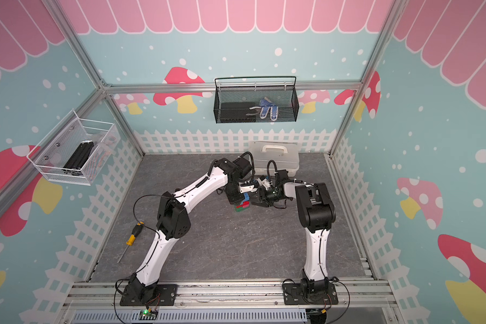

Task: Assemble the number 5 with lego
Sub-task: Assemble the lego brick with the lego brick.

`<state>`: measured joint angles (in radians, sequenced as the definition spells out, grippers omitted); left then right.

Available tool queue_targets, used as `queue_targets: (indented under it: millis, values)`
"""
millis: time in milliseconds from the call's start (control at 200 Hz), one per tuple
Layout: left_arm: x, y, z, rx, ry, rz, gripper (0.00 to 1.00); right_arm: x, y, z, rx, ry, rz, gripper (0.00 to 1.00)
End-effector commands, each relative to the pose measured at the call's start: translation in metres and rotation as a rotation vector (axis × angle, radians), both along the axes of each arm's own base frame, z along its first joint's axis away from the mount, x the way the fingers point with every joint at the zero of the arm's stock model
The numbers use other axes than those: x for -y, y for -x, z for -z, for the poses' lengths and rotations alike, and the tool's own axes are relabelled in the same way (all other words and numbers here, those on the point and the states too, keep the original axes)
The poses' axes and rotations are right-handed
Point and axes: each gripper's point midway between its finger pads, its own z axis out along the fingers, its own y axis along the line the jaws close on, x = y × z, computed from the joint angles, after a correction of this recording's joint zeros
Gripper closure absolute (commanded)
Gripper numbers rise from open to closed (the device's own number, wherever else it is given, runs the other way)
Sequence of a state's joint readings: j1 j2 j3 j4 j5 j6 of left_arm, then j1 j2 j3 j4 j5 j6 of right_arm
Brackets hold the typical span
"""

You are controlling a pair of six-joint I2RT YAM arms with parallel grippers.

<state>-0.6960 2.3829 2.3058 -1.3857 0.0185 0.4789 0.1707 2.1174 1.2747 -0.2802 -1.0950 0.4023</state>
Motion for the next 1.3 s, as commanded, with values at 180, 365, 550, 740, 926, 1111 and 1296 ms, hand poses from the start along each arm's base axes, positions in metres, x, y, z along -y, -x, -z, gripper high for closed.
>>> queue_targets:
  millis: [180, 365, 550, 740, 926, 1111, 1296]
  values:
    - [-0.001, 0.001, 0.000, -0.005, -0.014, -0.003, 0.66, 0.013, 0.005, 0.011, -0.030, 0.021, 0.033, 0.43]
    - [-0.002, 0.002, 0.001, -0.008, -0.014, -0.007, 0.66, 0.019, 0.003, 0.010, -0.035, -0.007, 0.052, 0.42]
    - [-0.001, 0.001, 0.000, -0.006, -0.014, -0.011, 0.66, 0.021, 0.000, 0.007, -0.033, -0.035, 0.069, 0.42]
    - [0.000, 0.000, -0.002, 0.001, -0.009, -0.015, 0.65, 0.027, -0.004, 0.005, -0.035, -0.041, 0.097, 0.42]
    - [0.000, -0.001, -0.004, 0.007, -0.004, -0.019, 0.64, 0.037, -0.006, 0.004, -0.039, -0.048, 0.134, 0.42]
    - [0.005, -0.002, -0.011, 0.014, 0.021, -0.018, 0.59, 0.041, -0.002, 0.004, -0.036, -0.034, 0.145, 0.42]
    - [0.007, -0.001, -0.016, 0.017, 0.033, -0.017, 0.52, 0.043, 0.000, 0.003, -0.030, -0.015, 0.144, 0.42]
